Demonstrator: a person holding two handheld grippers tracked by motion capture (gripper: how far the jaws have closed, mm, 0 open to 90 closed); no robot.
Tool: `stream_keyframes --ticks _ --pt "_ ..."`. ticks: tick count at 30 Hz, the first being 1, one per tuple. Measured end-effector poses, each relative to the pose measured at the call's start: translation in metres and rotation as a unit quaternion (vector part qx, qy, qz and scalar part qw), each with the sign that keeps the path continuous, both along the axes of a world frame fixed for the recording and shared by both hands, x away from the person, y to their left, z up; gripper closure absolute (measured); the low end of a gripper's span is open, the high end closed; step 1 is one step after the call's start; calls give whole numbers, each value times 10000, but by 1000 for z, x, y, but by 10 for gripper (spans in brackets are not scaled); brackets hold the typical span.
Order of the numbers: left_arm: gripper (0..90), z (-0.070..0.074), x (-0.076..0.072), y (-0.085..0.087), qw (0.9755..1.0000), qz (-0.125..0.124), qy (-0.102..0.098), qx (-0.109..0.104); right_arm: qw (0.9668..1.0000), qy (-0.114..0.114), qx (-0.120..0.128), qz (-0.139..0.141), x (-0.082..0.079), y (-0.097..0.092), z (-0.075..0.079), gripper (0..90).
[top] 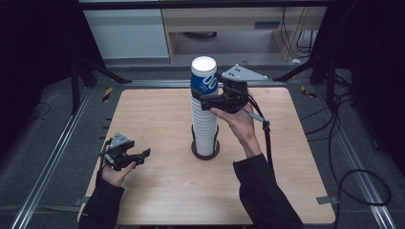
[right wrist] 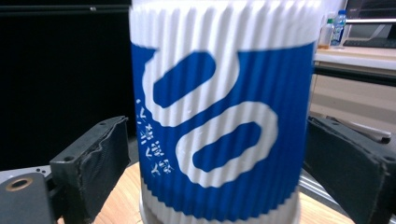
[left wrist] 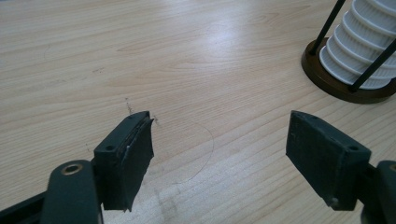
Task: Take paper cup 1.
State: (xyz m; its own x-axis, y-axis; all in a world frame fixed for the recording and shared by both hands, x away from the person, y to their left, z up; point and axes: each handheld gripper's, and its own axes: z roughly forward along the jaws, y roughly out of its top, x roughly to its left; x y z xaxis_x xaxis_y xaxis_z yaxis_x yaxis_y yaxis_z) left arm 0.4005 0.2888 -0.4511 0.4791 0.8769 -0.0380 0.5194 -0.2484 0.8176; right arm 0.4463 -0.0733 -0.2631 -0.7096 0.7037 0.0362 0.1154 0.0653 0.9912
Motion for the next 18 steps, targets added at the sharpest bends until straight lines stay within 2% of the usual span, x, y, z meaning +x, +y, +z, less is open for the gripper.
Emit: stream_keyframes --ticks 9,18 --pt "220 -1 1 -1 10000 -20 17 26 9999 -31 -55 -160 8 7 -5 112" --pt "216 -1 1 -2 10000 -31 37 73 9999 -30 -42 -146 8 12 -6 172"
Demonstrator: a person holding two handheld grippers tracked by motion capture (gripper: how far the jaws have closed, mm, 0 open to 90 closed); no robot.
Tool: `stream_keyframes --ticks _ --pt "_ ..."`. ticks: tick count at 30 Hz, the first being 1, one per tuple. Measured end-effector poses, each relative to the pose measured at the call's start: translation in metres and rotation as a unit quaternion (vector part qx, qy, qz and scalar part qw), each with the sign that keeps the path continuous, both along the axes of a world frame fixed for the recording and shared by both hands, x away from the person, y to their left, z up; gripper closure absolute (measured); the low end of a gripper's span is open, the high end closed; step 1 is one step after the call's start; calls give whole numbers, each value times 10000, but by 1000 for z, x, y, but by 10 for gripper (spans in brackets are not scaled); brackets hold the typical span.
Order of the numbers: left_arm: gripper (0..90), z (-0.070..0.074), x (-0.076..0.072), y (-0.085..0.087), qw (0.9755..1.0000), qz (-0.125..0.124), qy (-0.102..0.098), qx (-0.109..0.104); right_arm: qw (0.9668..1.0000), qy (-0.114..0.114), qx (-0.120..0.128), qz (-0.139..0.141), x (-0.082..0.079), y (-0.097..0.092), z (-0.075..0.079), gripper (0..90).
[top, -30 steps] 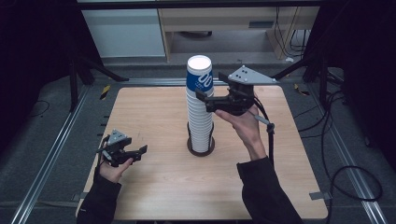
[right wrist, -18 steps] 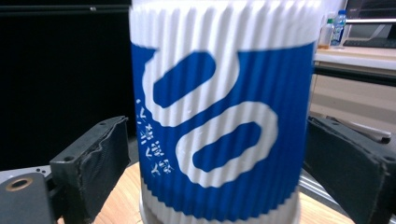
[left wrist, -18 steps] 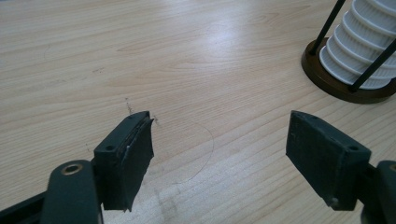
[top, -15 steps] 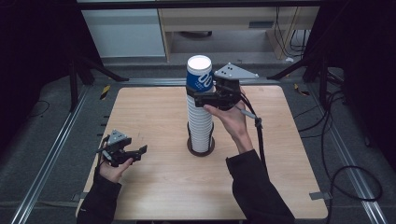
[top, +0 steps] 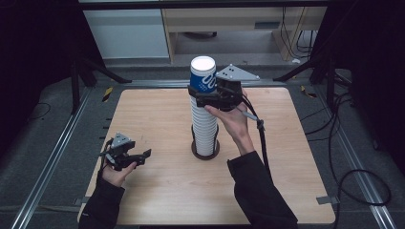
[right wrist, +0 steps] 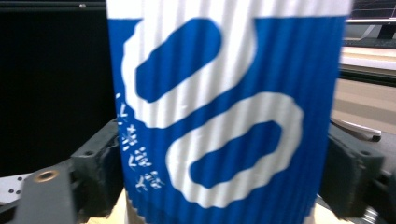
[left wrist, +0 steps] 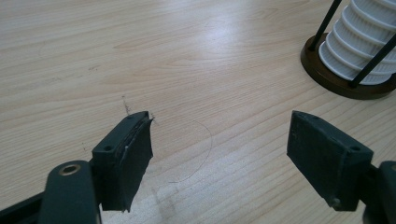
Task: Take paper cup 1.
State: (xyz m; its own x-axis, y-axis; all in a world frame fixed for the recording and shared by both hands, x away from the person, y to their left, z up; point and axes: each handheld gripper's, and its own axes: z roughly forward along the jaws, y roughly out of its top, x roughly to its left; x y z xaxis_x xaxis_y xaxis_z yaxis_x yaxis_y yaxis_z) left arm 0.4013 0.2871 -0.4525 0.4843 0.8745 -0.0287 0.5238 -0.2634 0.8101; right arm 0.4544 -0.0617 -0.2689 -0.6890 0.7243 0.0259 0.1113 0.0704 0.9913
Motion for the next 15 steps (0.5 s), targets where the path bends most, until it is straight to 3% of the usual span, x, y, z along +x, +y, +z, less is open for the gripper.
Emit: stream_keyframes --ticks 15 --pt "215 -1 1 0 10000 14 31 -19 9999 -150 52 -60 -5 -2 13 196"
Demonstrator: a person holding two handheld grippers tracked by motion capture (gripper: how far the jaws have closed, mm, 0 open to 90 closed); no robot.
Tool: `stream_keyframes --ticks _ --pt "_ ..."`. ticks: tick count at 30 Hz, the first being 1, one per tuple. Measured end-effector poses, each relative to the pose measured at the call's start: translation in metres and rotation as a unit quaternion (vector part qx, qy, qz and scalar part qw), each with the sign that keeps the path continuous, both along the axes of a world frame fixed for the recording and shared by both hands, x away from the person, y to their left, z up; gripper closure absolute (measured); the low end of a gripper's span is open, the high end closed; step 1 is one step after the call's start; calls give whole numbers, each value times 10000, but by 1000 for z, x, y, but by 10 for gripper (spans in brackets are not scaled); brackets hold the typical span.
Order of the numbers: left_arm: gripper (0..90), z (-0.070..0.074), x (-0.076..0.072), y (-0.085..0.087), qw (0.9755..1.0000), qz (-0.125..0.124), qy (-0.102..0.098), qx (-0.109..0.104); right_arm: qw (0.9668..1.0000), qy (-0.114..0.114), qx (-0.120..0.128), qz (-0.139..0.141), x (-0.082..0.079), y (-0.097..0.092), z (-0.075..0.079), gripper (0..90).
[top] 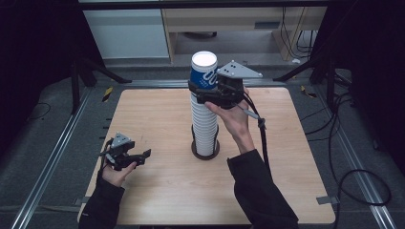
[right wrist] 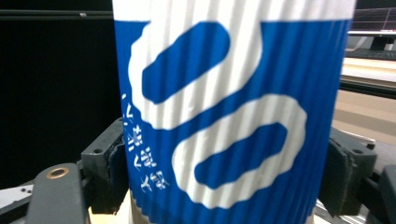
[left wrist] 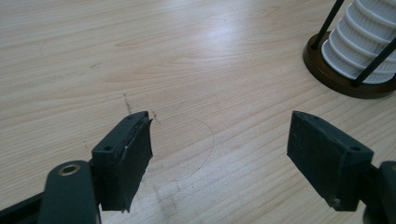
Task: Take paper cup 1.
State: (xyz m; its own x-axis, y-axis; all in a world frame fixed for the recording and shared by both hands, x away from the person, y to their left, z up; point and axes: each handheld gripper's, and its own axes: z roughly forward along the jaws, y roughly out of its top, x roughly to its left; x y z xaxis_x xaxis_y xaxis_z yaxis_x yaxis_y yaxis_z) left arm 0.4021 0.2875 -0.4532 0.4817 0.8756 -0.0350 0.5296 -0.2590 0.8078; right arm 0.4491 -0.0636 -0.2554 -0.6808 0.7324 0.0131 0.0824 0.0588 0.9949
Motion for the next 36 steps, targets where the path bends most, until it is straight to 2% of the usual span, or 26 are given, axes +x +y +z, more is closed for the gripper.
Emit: stream_keyframes --ticks 11,21,31,36 --pt "214 0 0 1 10000 10 11 -21 9998 -165 32 64 -4 -4 25 206" --pt "212 0 0 1 10000 11 12 -23 9994 -338 58 -42 -7 -5 47 207" --pt "211 1 0 2 10000 5 10 -26 9986 -518 105 -67 -13 -9 61 208" --pt "211 1 0 2 10000 2 2 -41 9982 -590 27 -96 -17 -13 65 207"
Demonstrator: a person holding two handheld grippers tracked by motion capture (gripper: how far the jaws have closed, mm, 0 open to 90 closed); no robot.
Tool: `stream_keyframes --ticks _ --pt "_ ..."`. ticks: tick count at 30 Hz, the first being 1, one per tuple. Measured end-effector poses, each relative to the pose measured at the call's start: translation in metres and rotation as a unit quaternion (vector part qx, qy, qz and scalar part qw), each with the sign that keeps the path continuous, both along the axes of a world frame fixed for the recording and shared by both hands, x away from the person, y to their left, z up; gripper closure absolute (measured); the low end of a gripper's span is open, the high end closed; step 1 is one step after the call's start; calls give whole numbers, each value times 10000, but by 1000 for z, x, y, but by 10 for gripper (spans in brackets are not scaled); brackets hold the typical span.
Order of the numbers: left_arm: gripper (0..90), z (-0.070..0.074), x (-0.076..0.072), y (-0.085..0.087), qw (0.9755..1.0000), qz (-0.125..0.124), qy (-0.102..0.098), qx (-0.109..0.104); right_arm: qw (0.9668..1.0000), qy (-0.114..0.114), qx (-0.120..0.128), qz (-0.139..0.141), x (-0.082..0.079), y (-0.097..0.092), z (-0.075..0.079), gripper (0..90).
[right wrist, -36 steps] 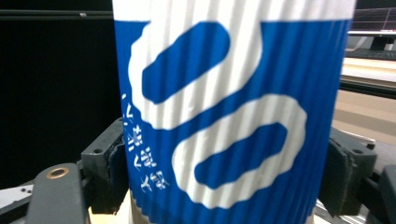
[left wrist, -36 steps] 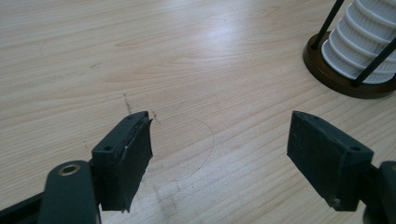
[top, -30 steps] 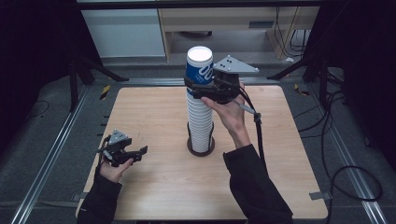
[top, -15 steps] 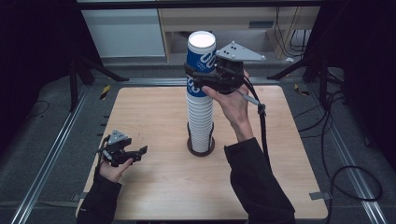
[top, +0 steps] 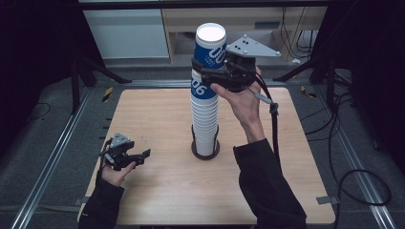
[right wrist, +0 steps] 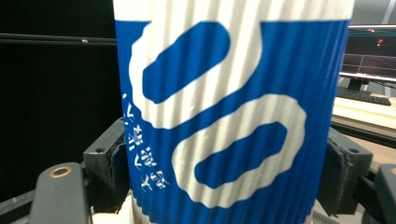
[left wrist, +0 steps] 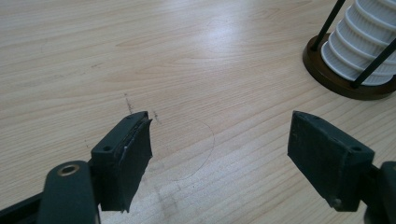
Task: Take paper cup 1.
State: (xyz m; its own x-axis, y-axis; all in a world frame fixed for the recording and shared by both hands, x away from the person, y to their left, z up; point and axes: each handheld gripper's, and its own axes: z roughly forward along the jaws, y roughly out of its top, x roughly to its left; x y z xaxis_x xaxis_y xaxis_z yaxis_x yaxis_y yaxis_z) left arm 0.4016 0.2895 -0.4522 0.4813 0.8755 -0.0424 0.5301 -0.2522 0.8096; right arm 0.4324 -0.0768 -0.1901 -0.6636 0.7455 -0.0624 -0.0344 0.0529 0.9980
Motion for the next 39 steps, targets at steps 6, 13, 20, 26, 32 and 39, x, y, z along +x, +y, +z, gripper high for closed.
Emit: stream_keyframes --ticks 6,13,20,26,32,39 --pt "212 0 0 0 10000 -2 -10 -7 10000 3 -9 -99 -6 -15 -3 207" --pt "212 1 -1 -1 10000 -14 -21 -4 9997 29 -4 -229 -13 -37 -9 207" --pt "213 1 -1 -1 10000 -45 -17 -19 9993 129 -71 -337 -19 -59 -22 207" --pt "212 1 -2 -2 10000 -70 -24 -13 9989 267 -133 -369 -24 -77 -38 208" --pt "213 1 -3 -4 9999 -119 -33 -16 9982 423 -221 -353 -28 -91 -58 208" --pt "212 1 -3 -7 9998 -208 -22 15 9968 643 -343 -333 -32 -103 -85 208"
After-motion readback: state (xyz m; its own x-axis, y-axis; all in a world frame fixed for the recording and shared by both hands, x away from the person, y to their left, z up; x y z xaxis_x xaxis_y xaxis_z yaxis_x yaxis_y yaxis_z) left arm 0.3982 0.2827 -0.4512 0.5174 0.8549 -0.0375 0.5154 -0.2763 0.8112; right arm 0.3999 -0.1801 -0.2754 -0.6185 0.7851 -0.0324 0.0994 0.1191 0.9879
